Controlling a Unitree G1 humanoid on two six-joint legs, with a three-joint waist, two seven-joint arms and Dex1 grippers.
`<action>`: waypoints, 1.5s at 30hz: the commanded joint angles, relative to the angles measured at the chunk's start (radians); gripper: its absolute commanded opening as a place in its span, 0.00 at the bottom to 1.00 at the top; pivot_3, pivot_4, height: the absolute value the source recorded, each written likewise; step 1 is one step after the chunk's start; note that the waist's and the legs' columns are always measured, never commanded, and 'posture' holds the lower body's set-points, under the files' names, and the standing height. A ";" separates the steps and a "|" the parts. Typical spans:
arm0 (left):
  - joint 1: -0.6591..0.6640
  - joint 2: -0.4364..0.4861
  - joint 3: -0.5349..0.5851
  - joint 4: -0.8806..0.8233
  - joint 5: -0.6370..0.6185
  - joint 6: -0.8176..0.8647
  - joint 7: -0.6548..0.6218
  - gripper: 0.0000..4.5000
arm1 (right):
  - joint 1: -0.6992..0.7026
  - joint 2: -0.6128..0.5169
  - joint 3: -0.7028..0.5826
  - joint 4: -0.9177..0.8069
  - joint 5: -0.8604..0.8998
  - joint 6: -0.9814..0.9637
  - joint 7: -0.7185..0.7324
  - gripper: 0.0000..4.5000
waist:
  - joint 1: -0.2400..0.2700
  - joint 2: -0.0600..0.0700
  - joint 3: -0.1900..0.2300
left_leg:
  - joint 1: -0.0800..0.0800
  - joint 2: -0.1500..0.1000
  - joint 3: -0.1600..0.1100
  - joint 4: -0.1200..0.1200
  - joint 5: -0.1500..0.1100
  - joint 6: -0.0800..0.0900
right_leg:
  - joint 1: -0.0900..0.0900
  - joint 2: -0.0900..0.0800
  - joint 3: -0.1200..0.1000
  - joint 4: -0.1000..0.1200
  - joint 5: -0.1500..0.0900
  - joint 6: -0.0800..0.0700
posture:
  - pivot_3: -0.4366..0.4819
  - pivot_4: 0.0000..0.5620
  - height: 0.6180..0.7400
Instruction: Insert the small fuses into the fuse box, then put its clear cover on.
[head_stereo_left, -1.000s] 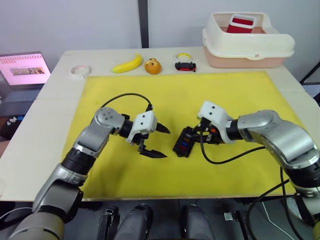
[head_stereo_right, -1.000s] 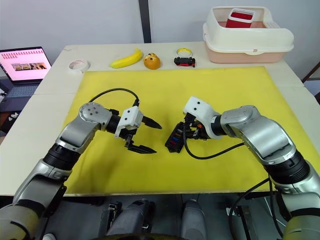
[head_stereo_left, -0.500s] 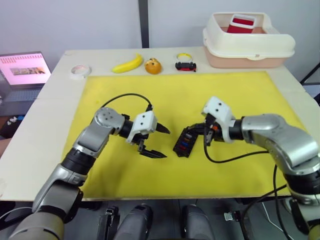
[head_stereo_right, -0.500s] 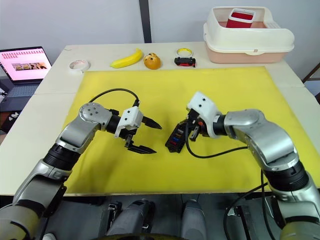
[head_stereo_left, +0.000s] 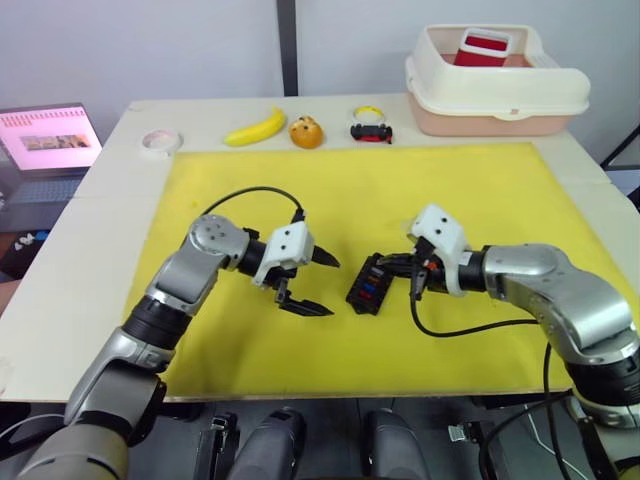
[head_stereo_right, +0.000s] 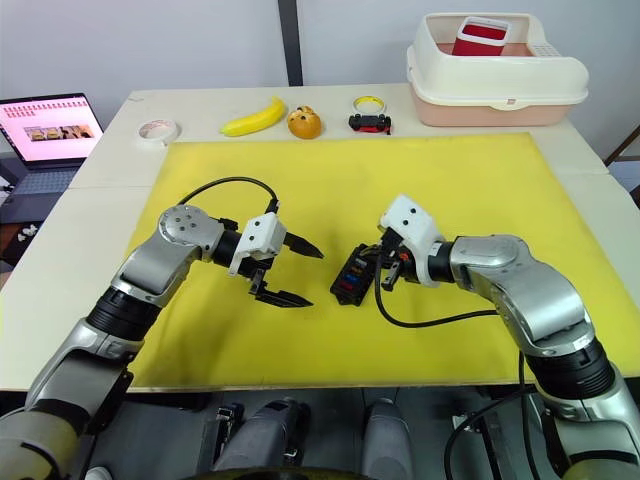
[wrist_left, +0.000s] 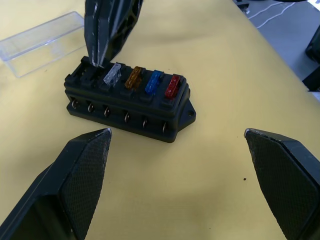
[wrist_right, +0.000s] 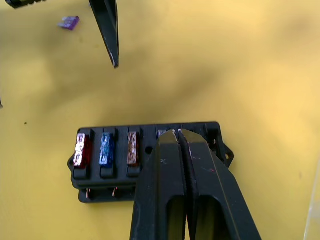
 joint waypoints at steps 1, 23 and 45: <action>-0.014 0.004 0.007 -0.013 0.001 -0.013 0.001 1.00 | 0.018 -0.003 0.007 0.005 -0.017 -0.025 -0.002 0.01 | 0.000 0.000 0.000 | 0.000 0.000 0.000 0.000 0.000 0.000 | 0.000 0.000 0.000 0.000 0.000 0.000 | 0.48 0.27 1.00; -0.033 0.047 0.097 -0.031 -0.076 0.109 0.021 1.00 | -0.121 -0.072 -0.131 -0.173 0.134 0.071 0.052 0.01 | 0.000 0.000 0.000 | 0.000 0.000 0.000 0.000 0.000 0.000 | 0.000 0.000 0.000 0.000 0.000 0.000 | 0.48 0.27 1.00; 0.134 0.508 0.301 0.200 -0.093 0.147 -0.084 1.00 | 0.560 -0.407 -0.739 -0.141 0.077 -0.131 0.411 0.99 | 0.002 0.001 0.001 | 0.000 0.001 0.000 -0.001 -0.003 0.005 | 0.000 0.000 0.000 0.000 0.000 0.000 | 0.48 0.27 1.00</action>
